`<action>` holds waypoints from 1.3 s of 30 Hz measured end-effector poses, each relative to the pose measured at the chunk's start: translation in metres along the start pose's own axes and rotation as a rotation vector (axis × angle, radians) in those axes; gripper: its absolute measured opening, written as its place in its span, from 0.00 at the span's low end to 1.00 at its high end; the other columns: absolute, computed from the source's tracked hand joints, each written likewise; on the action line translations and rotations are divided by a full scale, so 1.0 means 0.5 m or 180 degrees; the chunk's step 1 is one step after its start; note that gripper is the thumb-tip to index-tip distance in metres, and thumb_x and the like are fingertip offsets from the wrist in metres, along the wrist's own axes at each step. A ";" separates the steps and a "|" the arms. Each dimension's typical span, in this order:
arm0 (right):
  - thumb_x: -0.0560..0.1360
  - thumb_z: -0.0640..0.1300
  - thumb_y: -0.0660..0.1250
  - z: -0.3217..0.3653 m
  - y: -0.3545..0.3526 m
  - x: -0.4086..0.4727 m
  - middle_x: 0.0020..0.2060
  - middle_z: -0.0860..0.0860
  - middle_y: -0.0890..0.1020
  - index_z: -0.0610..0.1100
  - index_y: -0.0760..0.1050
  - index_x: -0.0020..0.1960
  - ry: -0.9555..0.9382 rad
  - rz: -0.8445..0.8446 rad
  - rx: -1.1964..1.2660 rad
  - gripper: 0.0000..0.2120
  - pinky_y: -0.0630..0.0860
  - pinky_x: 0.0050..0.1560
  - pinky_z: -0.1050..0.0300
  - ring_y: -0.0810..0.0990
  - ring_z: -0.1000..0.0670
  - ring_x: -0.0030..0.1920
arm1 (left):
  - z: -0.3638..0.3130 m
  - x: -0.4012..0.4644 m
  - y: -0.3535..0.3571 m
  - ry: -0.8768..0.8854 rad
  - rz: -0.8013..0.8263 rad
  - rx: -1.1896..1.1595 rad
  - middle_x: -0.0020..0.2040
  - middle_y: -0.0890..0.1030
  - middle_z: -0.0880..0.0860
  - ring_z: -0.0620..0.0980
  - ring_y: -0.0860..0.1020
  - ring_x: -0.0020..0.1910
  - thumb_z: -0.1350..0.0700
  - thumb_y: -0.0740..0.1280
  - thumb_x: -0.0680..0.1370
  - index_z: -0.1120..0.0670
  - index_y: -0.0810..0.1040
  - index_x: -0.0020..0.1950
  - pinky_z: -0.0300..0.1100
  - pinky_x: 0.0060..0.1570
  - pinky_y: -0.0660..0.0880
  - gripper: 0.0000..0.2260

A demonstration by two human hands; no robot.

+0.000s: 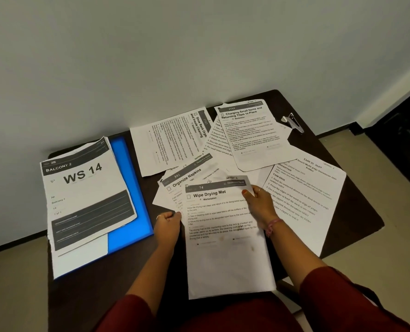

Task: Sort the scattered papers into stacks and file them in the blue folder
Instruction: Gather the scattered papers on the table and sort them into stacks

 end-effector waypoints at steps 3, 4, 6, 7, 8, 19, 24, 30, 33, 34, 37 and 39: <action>0.78 0.40 0.63 -0.003 -0.003 0.009 0.48 0.47 0.84 0.45 0.78 0.56 0.0105 0.0052 0.0038 0.09 0.80 0.53 0.48 0.82 0.46 0.49 | -0.020 0.004 0.012 0.0067 -0.0032 0.0300 0.36 0.76 0.54 0.50 0.75 0.37 0.54 0.66 0.78 0.57 0.74 0.35 0.44 0.41 0.71 0.13; 0.78 0.40 0.63 -0.005 -0.003 0.012 0.49 0.47 0.84 0.44 0.78 0.57 0.0146 0.0089 0.0047 0.09 0.80 0.53 0.48 0.83 0.46 0.49 | -0.023 0.008 0.014 0.0051 -0.0027 0.0387 0.35 0.76 0.53 0.50 0.74 0.36 0.54 0.67 0.78 0.57 0.73 0.33 0.44 0.39 0.70 0.14; 0.79 0.39 0.64 -0.009 -0.004 0.016 0.50 0.46 0.84 0.41 0.77 0.60 0.0221 0.0182 0.0148 0.11 0.79 0.54 0.49 0.82 0.46 0.51 | -0.026 0.017 0.016 -0.0057 0.0022 0.0493 0.35 0.79 0.53 0.51 0.77 0.37 0.54 0.68 0.77 0.59 0.74 0.32 0.45 0.39 0.72 0.14; 0.79 0.40 0.64 -0.009 -0.005 0.017 0.50 0.46 0.84 0.41 0.77 0.61 0.0271 0.0222 0.0220 0.12 0.79 0.54 0.49 0.82 0.46 0.51 | -0.029 0.019 0.015 -0.0100 0.0043 0.0485 0.37 0.81 0.54 0.52 0.79 0.39 0.54 0.69 0.76 0.59 0.76 0.33 0.46 0.40 0.74 0.14; 0.79 0.40 0.64 -0.010 -0.008 0.018 0.51 0.45 0.84 0.41 0.77 0.60 0.0328 0.0251 0.0275 0.11 0.79 0.54 0.49 0.82 0.45 0.51 | -0.030 0.023 0.015 -0.0118 0.0065 0.0482 0.39 0.82 0.56 0.53 0.80 0.40 0.53 0.70 0.75 0.60 0.78 0.35 0.47 0.42 0.76 0.13; 0.77 0.39 0.66 0.011 -0.021 0.024 0.46 0.44 0.83 0.43 0.77 0.57 0.0835 0.0378 0.1055 0.09 0.81 0.42 0.51 0.82 0.46 0.42 | -0.013 -0.003 0.020 0.0451 0.0191 0.0363 0.41 0.79 0.51 0.48 0.79 0.42 0.57 0.62 0.81 0.58 0.75 0.50 0.43 0.38 0.75 0.05; 0.77 0.39 0.66 0.026 -0.015 0.016 0.48 0.44 0.84 0.43 0.78 0.58 0.0713 0.0658 0.0807 0.10 0.82 0.45 0.50 0.83 0.46 0.44 | 0.001 0.001 0.001 0.0837 0.0397 0.1124 0.47 0.81 0.54 0.51 0.80 0.47 0.59 0.62 0.81 0.59 0.79 0.52 0.46 0.49 0.78 0.07; 0.77 0.37 0.66 0.010 -0.005 0.007 0.47 0.47 0.84 0.42 0.76 0.60 0.0686 0.0692 0.0557 0.12 0.80 0.51 0.49 0.83 0.48 0.44 | -0.005 -0.001 -0.004 0.1038 0.0498 0.1306 0.43 0.79 0.50 0.47 0.79 0.43 0.60 0.64 0.79 0.58 0.78 0.48 0.36 0.43 0.76 0.04; 0.77 0.37 0.66 0.004 0.000 0.008 0.46 0.48 0.84 0.41 0.76 0.61 0.0635 0.0607 0.0550 0.13 0.80 0.51 0.50 0.83 0.49 0.43 | -0.006 0.005 -0.001 0.0971 0.0510 0.1266 0.44 0.80 0.51 0.47 0.79 0.43 0.60 0.64 0.79 0.59 0.78 0.49 0.36 0.42 0.76 0.04; 0.77 0.37 0.66 0.003 0.001 0.008 0.46 0.48 0.84 0.41 0.76 0.61 0.0609 0.0584 0.0567 0.13 0.80 0.50 0.52 0.83 0.49 0.43 | -0.006 0.006 -0.001 0.0940 0.0519 0.1240 0.45 0.80 0.52 0.47 0.79 0.44 0.60 0.64 0.79 0.59 0.77 0.50 0.35 0.42 0.75 0.04; 0.77 0.37 0.66 0.003 0.004 0.005 0.48 0.47 0.83 0.41 0.76 0.62 0.0520 0.0532 0.0522 0.14 0.81 0.44 0.59 0.83 0.51 0.42 | -0.007 0.006 -0.003 0.0861 0.0529 0.1102 0.45 0.80 0.53 0.48 0.79 0.44 0.58 0.65 0.79 0.58 0.75 0.49 0.36 0.41 0.76 0.03; 0.77 0.37 0.66 -0.001 0.004 0.003 0.49 0.46 0.83 0.41 0.76 0.62 0.0459 0.0518 0.0415 0.14 0.81 0.42 0.61 0.83 0.52 0.42 | -0.012 0.011 -0.006 0.1008 0.0337 0.1151 0.50 0.78 0.55 0.49 0.78 0.46 0.57 0.66 0.78 0.57 0.74 0.52 0.39 0.45 0.75 0.05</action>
Point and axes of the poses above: each hand's wrist, its own x-axis towards the middle knuckle, its own y-axis out of the palm, z = x × y, the point moved 2 cm from there along x, towards the middle knuckle
